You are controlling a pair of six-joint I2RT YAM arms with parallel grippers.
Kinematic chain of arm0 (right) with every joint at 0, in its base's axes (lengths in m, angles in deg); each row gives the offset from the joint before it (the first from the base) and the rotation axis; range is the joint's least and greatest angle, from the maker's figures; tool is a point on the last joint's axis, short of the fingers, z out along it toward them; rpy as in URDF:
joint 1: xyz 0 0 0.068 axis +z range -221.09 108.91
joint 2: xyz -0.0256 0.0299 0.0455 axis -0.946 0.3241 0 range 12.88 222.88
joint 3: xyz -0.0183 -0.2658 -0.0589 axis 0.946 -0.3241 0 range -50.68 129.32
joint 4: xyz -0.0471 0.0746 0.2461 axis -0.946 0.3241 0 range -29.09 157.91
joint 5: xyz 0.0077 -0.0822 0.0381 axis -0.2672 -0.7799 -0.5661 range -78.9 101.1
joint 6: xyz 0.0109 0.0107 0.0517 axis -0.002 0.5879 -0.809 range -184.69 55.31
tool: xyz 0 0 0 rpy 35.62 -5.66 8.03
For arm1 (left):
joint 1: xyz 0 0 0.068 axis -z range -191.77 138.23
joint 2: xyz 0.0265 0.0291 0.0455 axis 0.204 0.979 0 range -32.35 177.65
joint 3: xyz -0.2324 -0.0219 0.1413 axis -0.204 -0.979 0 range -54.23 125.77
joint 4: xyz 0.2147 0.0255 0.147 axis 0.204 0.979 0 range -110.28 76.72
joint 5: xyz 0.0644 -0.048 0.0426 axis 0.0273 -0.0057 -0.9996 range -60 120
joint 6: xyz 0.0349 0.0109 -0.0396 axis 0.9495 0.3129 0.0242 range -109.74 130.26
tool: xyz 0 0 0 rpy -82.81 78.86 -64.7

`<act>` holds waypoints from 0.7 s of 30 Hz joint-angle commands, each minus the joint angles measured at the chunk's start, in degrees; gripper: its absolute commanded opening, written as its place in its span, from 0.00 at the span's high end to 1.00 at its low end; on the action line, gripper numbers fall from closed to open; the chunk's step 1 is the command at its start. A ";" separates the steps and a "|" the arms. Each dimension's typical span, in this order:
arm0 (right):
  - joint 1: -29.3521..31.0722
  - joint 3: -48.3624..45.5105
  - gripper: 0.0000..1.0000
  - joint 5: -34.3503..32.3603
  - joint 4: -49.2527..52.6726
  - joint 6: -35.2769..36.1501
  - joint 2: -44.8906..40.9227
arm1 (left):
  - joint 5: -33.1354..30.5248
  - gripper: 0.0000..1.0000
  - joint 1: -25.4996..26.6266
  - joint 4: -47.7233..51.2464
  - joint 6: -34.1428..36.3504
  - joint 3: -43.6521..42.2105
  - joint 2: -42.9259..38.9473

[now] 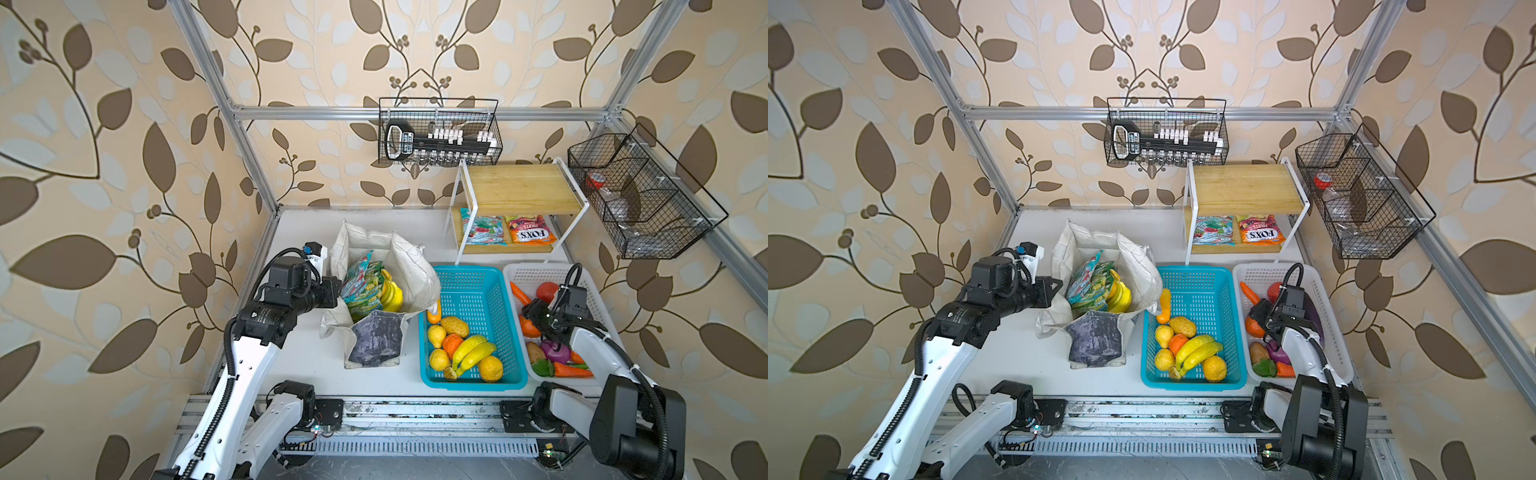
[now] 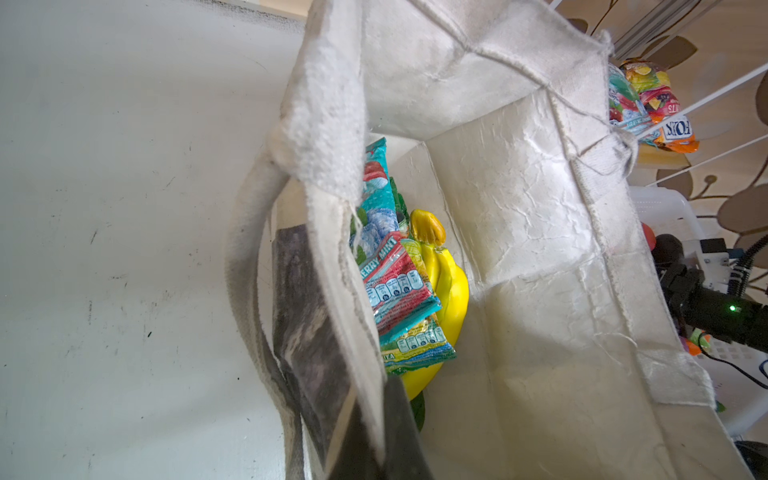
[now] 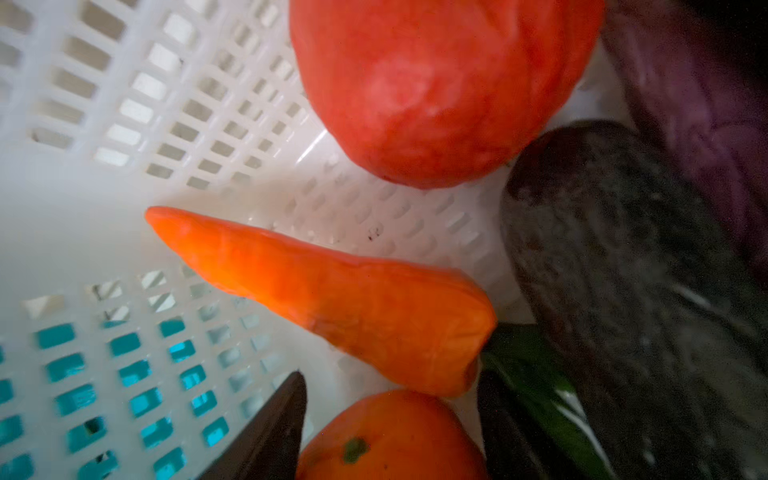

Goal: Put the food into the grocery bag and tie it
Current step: 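Close the right gripper on the orange pepper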

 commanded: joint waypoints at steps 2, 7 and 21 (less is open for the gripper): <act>-1.08 -0.98 0.47 4.68 1.49 -0.31 -1.42 | 0.09 1.00 0.68 0.24 1.56 0.95 -0.42; -2.33 1.04 0.52 7.04 4.10 0.14 -4.51 | -0.56 1.00 0.56 0.34 1.65 1.04 -0.20; -5.36 9.22 0.51 11.45 11.44 -0.08 -16.90 | -0.88 1.00 0.57 0.20 1.54 0.98 0.20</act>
